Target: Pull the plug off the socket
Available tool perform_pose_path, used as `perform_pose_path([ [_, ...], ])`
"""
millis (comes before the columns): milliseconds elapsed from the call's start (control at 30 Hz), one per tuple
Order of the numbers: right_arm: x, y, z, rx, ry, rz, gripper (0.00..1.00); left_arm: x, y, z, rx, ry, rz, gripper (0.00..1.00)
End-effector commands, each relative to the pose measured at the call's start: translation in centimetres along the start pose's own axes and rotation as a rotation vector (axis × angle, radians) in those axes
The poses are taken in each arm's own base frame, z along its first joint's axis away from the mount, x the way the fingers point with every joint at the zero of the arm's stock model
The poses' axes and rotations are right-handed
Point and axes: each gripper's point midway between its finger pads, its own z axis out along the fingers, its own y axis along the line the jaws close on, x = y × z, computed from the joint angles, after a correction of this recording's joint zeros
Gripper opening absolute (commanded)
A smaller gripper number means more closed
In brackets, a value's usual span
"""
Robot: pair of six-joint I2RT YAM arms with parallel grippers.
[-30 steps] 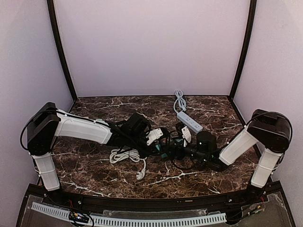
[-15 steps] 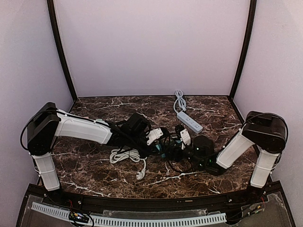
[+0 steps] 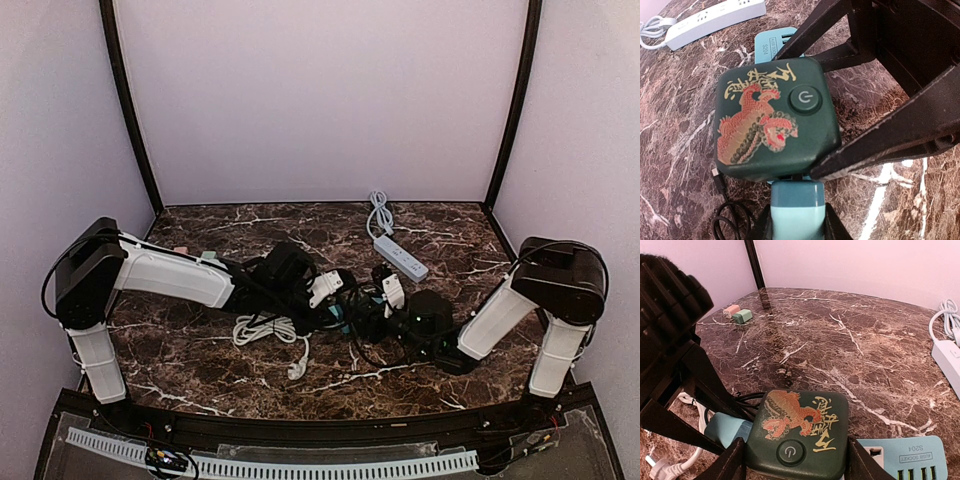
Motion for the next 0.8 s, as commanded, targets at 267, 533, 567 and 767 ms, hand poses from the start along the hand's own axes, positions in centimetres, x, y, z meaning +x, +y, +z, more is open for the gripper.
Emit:
perform_pose_path([
  [267,1.9,-3.8,0.1,0.219,0.071,0.002,0.0,1.5,-0.7,-2.5,0.0,-0.003,-0.05,0.16],
  [533,2.4,-5.6,-0.2,0.332,0.087,0.013,0.0,2.7,-0.8,-3.2,-0.008,0.054,-0.023,0.16],
  [567,2.4,-5.7,-0.2,0.339,0.09,0.012,0.0,3.0,-0.7,-3.2,-0.017,0.065,-0.019,0.16],
  [767,2.7,-6.2,-0.2,0.37,0.097,0.012,0.0,3.4,-1.4,-3.2,0.019,0.067,-0.076,0.15],
])
